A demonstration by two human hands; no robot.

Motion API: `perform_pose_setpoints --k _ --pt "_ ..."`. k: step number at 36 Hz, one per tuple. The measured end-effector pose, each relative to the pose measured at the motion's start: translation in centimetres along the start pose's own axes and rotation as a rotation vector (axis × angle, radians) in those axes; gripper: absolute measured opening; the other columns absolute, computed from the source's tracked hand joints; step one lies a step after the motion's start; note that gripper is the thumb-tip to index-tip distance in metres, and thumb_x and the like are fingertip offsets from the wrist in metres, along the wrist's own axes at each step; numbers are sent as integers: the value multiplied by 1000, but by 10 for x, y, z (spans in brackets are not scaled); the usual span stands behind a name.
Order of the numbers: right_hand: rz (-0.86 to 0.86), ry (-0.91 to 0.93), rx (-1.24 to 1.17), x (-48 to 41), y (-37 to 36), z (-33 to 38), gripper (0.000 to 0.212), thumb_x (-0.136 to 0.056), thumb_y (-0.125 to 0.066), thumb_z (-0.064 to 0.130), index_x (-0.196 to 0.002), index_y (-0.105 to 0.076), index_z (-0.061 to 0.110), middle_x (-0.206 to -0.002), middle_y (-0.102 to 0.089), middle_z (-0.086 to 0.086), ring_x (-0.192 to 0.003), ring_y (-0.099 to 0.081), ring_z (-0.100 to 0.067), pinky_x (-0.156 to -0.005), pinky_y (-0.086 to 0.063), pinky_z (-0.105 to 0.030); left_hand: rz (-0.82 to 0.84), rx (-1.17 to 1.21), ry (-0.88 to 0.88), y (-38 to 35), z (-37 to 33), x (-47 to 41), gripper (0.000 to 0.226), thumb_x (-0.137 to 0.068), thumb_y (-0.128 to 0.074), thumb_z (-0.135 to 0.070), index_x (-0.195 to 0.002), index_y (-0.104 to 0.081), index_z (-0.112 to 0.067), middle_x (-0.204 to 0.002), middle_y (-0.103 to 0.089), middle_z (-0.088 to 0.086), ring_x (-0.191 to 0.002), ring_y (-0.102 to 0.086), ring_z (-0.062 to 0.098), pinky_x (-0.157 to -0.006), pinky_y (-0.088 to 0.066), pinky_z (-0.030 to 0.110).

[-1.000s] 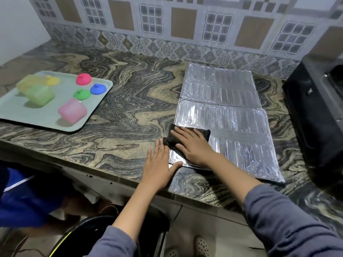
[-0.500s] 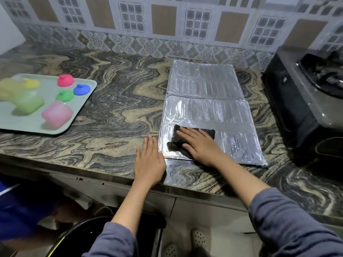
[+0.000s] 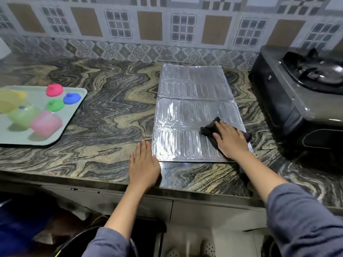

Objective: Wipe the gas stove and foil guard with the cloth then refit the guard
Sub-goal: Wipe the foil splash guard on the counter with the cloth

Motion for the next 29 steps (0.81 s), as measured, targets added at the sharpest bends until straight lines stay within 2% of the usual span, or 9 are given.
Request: perform_pose_setpoints --k 6,12,16,23,26,29 --pt "-24 -33 -36 0 0 5 52 -99 -23 42 -148 -15 25 -157 -13 4 -144 -10 -16 -116 -6 -45 7 -1 -76 6 -8 -8 65 -93 -25 -28 -149 7 -15 -157 15 0 -144 15 13 -118 6 41" --pt "-87 -66 -37 2 0 4 52 -99 -22 42 -147 -17 25 -157 -15 5 -144 -11 -15 -117 -6 -43 -43 -41 -128 4 -12 -19 60 -96 -17 -32 -148 11 -17 -156 18 -3 -141 17 6 -117 12 38" --pt "-144 -171 -73 -1 0 5 53 -98 -23 43 -147 -19 25 -156 -17 3 -144 -12 -16 -116 -5 -45 -55 -68 -146 2 -12 -20 65 -88 -5 -37 -148 10 -18 -156 15 -5 -140 16 3 -116 12 36" --pt "-198 -366 -168 -21 0 24 53 -98 -26 40 -147 -20 21 -157 -16 -1 -145 -8 -21 -115 -3 -51 -52 -83 -155 3 -15 -19 64 -87 -5 -36 -148 9 -19 -157 11 -6 -134 20 0 -117 12 37" --pt "-183 -331 -172 -37 -1 44 53 -97 -28 40 -146 -22 22 -157 -16 -2 -144 -10 -23 -114 -4 -51 -68 -94 -158 3 -14 -20 64 -88 -4 -36 -148 7 -19 -157 10 -7 -135 20 0 -115 13 36" --pt "-145 -186 -150 -53 -6 73 52 -97 -28 40 -146 -22 24 -156 -17 0 -143 -11 -22 -114 -5 -51 -74 -104 -155 2 -13 -21 64 -88 -4 -36 -148 7 -19 -157 11 -8 -135 20 0 -114 14 35"
Point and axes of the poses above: each hand's wrist, its own x-axis away from the middle knuckle, its own y-axis out of the back of the hand, z = x × y, the point moved 10 cm from there along -x, towards the middle knuckle
